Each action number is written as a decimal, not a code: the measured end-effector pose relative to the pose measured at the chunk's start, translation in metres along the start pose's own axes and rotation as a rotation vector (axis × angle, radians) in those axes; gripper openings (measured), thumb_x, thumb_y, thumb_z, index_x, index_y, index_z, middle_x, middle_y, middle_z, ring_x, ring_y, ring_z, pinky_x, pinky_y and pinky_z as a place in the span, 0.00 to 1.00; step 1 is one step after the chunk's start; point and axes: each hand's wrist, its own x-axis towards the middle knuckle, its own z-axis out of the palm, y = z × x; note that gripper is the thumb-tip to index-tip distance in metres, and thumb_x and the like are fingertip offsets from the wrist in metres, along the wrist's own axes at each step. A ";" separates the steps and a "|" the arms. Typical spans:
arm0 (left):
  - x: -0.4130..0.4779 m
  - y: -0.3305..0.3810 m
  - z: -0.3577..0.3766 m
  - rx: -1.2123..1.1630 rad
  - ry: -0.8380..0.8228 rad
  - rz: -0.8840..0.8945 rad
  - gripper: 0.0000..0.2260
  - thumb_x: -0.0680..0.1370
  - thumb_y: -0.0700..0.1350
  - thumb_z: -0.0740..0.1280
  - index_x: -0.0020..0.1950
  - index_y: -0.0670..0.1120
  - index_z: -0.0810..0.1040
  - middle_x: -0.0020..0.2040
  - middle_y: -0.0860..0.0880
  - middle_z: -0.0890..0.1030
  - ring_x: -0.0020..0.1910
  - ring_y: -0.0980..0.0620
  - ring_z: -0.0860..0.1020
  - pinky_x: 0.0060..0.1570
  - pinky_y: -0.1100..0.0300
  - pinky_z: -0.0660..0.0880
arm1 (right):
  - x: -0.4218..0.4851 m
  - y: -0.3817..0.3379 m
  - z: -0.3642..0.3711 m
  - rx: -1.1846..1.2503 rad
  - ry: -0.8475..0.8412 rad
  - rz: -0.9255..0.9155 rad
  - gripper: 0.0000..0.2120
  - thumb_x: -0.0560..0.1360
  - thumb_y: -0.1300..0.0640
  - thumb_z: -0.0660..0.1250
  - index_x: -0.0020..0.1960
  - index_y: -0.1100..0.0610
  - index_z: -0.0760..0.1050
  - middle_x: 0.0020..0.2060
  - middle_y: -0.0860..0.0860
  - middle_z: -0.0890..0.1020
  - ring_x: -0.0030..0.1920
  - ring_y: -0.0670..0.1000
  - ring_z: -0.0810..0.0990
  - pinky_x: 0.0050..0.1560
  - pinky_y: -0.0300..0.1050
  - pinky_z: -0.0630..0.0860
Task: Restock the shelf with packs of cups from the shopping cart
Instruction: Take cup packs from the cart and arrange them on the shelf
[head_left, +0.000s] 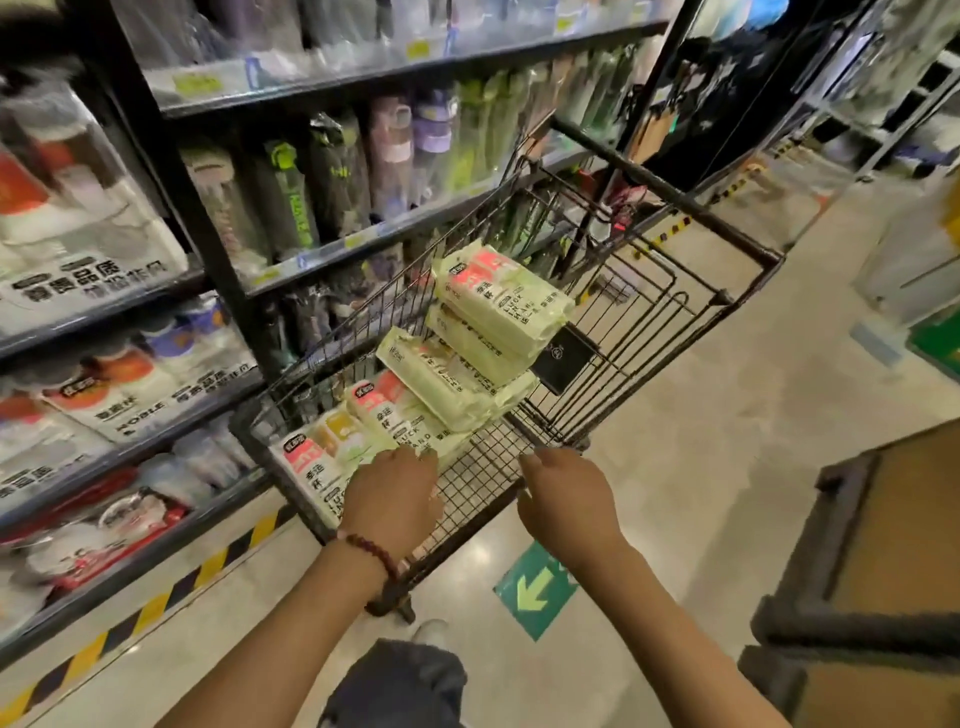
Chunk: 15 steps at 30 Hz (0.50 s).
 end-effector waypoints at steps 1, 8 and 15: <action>0.012 0.002 -0.003 0.002 -0.001 -0.013 0.22 0.78 0.51 0.60 0.71 0.48 0.65 0.63 0.47 0.73 0.61 0.47 0.73 0.55 0.52 0.75 | 0.016 0.009 0.000 0.003 0.015 -0.005 0.10 0.70 0.60 0.62 0.51 0.57 0.77 0.45 0.53 0.80 0.47 0.56 0.78 0.46 0.48 0.76; 0.081 0.017 -0.013 0.009 -0.054 -0.184 0.18 0.78 0.52 0.61 0.66 0.48 0.69 0.57 0.47 0.75 0.55 0.48 0.75 0.49 0.54 0.77 | 0.107 0.066 -0.002 0.022 -0.007 -0.153 0.10 0.72 0.59 0.63 0.52 0.60 0.78 0.44 0.56 0.81 0.46 0.59 0.79 0.43 0.48 0.76; 0.159 0.044 0.016 -0.108 -0.060 -0.416 0.21 0.78 0.51 0.61 0.70 0.47 0.68 0.59 0.46 0.75 0.58 0.46 0.75 0.52 0.53 0.76 | 0.205 0.139 0.028 -0.028 -0.127 -0.283 0.12 0.63 0.56 0.73 0.45 0.58 0.81 0.37 0.55 0.82 0.37 0.59 0.80 0.32 0.46 0.76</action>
